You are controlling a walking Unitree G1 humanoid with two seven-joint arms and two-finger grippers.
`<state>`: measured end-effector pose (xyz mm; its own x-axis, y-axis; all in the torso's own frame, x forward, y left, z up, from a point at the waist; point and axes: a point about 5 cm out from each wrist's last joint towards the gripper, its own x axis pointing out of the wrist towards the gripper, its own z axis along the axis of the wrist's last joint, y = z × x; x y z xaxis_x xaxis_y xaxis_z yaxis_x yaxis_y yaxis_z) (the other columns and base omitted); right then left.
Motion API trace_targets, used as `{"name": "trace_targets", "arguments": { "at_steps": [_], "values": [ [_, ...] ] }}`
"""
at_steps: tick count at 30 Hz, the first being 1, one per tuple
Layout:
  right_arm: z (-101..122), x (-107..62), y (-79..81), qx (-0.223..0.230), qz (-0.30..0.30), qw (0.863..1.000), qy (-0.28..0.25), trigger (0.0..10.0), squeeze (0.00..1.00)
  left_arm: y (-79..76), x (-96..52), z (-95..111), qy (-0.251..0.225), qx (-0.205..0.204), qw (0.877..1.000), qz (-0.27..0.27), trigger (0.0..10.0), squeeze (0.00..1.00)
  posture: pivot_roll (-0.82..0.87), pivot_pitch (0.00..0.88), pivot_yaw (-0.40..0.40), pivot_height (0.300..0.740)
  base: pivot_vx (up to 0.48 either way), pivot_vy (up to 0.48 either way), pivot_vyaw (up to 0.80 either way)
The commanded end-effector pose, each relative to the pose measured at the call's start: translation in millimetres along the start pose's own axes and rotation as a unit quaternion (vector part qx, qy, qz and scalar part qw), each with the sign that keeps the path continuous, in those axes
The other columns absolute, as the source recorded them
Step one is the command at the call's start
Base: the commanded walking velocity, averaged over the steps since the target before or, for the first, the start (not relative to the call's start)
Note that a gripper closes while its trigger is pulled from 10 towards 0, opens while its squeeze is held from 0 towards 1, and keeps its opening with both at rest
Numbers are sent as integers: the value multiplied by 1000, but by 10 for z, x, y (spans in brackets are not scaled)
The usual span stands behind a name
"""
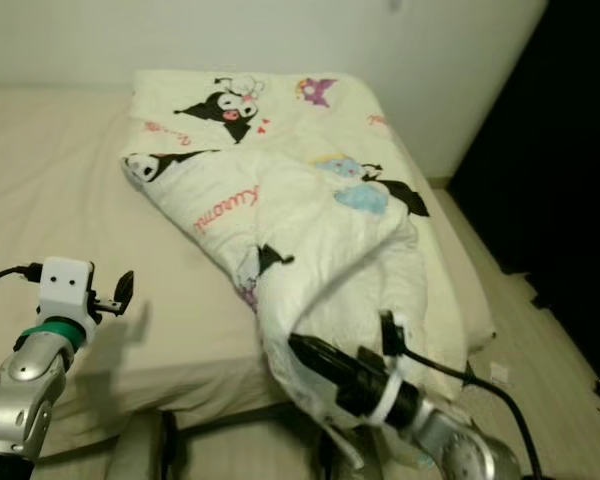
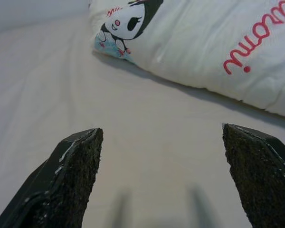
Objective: Clean up the room
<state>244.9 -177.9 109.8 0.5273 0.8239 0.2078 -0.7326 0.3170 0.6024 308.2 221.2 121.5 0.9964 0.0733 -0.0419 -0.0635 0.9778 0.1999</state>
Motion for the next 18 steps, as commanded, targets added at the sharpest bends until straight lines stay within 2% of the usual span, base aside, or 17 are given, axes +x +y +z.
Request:
{"name": "trace_targets", "arguments": {
  "at_steps": [1, 2, 6, 7, 8, 11, 14, 17, 18],
  "values": [
    [238, -102, -33, 1, -23, 997, -69, 10000, 0, -10, 15, -25, 4, -2, 1000, -4, 10000, 0, 129, 0, -3, 556, 0, 0, 0],
    [378, -134, -27, 0, -30, 994, -106, 10000, 0, -15, 26, -12, 2, -2, 1000, -5, 10000, 0, 124, 0, 0, 556, 0, 0, 0],
    [463, -153, -19, -1, -34, 991, -127, 10000, 0, -19, 32, -4, 0, -2, 1000, -6, 10000, 0, 124, 0, 0, 556, 0, 0, 0],
    [577, -169, -50, -9, -47, 987, -151, 10000, 0, -21, 46, 3, -1, -2, 1000, -7, 10000, 0, 125, 0, -4, 556, 0, 0, 0],
    [577, -169, -50, -9, -47, 987, -151, 10000, 0, -21, 46, 3, -1, -2, 1000, -7, 10000, 0, 125, 0, -4, 556, 0, 0, 0],
    [865, -253, -267, -24, -119, 970, -210, 10000, 0, -14, 81, 17, -3, -5, 1000, -2, 10000, 0, 132, 0, -9, 556, 0, 0, 0],
    [942, -289, -340, -29, -146, 963, -224, 10000, 0, -12, 82, 20, -4, -6, 1000, -2, 10000, 0, 134, 0, -10, 556, 0, 0, 0],
    [1075, -373, -537, -37, -238, 939, -247, 10000, 0, 1, 83, 14, -4, -6, 1000, 0, 10000, 0, 133, 0, -15, 556, 0, 0, 0],
    [1075, -373, -537, -37, -238, 939, -247, 10000, 0, 1, 83, 14, -4, -6, 1000, 0, 10000, 0, 133, 0, -15, 556, 0, 0, 0]
  ]
}}
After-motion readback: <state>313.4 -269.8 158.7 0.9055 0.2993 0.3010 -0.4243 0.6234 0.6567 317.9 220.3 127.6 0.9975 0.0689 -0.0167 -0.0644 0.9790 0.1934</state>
